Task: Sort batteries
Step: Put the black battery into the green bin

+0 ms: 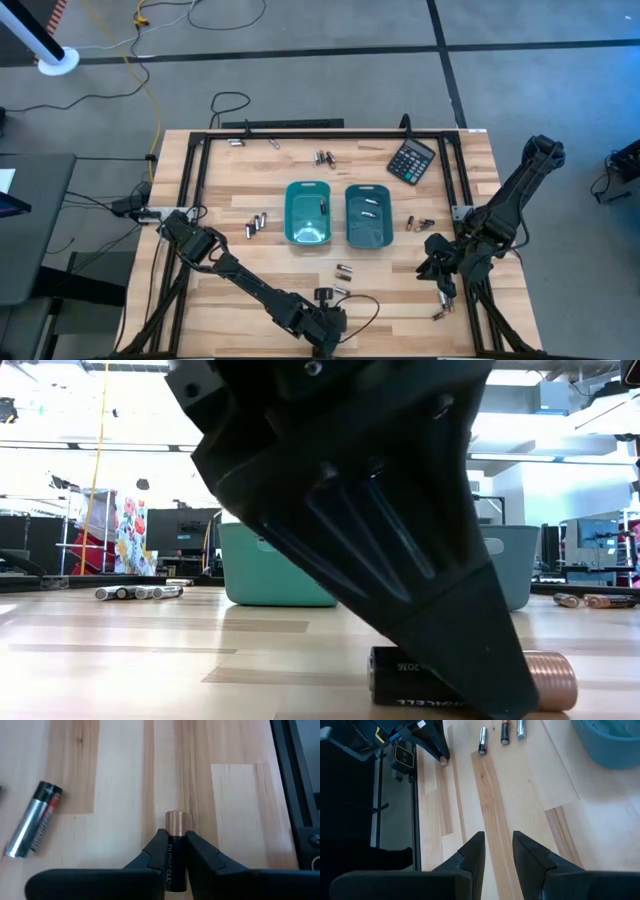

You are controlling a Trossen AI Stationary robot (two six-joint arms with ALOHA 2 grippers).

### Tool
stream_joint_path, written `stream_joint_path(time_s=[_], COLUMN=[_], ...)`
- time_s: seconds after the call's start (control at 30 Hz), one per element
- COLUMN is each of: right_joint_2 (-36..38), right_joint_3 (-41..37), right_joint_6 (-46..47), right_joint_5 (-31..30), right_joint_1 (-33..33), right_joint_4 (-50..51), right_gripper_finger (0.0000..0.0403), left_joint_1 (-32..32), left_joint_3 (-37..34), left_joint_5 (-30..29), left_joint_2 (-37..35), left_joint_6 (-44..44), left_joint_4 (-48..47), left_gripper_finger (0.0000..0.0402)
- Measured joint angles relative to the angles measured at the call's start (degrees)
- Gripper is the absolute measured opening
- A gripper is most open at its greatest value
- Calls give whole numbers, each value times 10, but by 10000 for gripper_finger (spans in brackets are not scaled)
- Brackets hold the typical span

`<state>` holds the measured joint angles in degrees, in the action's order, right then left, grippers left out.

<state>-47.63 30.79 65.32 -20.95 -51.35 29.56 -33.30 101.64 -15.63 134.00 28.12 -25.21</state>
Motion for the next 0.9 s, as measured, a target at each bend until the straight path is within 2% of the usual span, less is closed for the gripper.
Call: stream_joint_path(time_s=[0.2,0.33,0.63,0.8,0.9], right_joint_2=[0,0,0,0,0], right_joint_3=[0,0,0,0,0], right_joint_6=[1,2,2,2,2], right_joint_5=[0,0,0,0,0], right_joint_1=[0,0,0,0,2], right_joint_4=[0,0,0,-2,-2], right_gripper_finger=[116,116,116,116,116], left_joint_1=[2,12,50,89,122], left_joint_3=[42,97,215,224,225], left_joint_5=[-31,-58,-106,-107,-110], left_joint_2=[6,4,-3,-44,-73], left_joint_6=[10,12,5,-1,-42], left_joint_4=[-12,-52,-247,-382,-463], left_gripper_finger=[37,39,41,42,42])
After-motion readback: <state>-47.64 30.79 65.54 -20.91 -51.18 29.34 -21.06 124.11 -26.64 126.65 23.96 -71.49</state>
